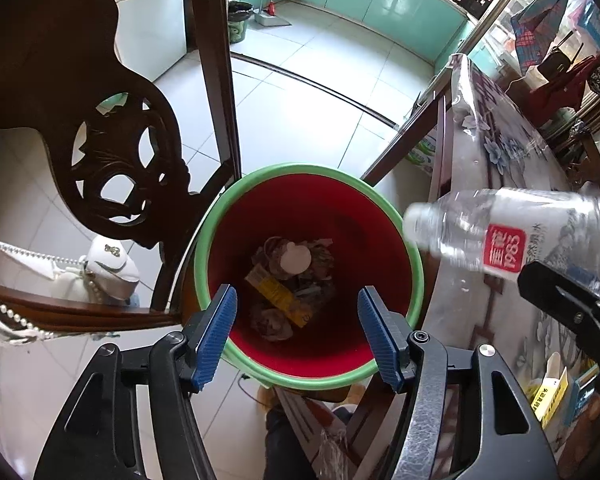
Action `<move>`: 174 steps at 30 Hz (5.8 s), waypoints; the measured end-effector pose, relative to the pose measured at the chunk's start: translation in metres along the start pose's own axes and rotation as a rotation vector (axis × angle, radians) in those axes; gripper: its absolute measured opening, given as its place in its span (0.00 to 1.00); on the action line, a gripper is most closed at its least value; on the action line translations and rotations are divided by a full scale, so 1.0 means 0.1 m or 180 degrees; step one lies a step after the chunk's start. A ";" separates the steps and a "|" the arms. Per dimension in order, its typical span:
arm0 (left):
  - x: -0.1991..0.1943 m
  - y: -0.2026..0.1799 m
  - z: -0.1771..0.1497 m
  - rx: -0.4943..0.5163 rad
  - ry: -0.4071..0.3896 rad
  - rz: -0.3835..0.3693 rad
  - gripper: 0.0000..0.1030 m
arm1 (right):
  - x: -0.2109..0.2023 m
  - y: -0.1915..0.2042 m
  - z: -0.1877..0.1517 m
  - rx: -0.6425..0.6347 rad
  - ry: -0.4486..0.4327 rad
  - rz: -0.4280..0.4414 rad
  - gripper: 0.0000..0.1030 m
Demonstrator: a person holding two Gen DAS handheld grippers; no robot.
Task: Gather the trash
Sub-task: 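Open both grippers to drop the brown paper and bottle into the bucket, then move both grippers back to the table and grasp the yellow snack box with the left gripper, then hold the yellow box with the left gripper while the right grasps the crumpled white paper, then carry the yellow box with the left gripper and white paper with the right to the bucket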
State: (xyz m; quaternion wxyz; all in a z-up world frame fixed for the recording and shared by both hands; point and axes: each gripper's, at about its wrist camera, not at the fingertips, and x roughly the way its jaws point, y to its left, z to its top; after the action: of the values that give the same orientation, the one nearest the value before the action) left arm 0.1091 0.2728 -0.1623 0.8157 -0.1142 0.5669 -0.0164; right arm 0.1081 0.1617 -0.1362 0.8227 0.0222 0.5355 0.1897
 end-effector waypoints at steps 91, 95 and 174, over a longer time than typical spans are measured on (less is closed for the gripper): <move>-0.18 -3.23 -1.38 0.1393 0.0048 -0.0488 0.36 | -1.37 -4.79 -0.73 0.0907 -0.0573 -0.1233 0.60; -0.12 -3.20 -1.38 0.1314 0.0177 -0.0499 0.41 | -1.18 -5.00 -0.47 0.0867 -0.0463 -0.1176 0.60; -0.29 -2.63 -1.25 0.1245 0.0020 -0.0638 0.35 | -1.85 -2.85 -1.55 0.1068 -0.0775 -0.0444 0.31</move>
State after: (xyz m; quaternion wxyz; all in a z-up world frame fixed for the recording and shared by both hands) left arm 0.0092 0.0003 -0.1229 0.8148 -0.0095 0.5412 -0.2075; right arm -0.0127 -0.1907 -0.1093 0.8772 0.1444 0.4564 0.0364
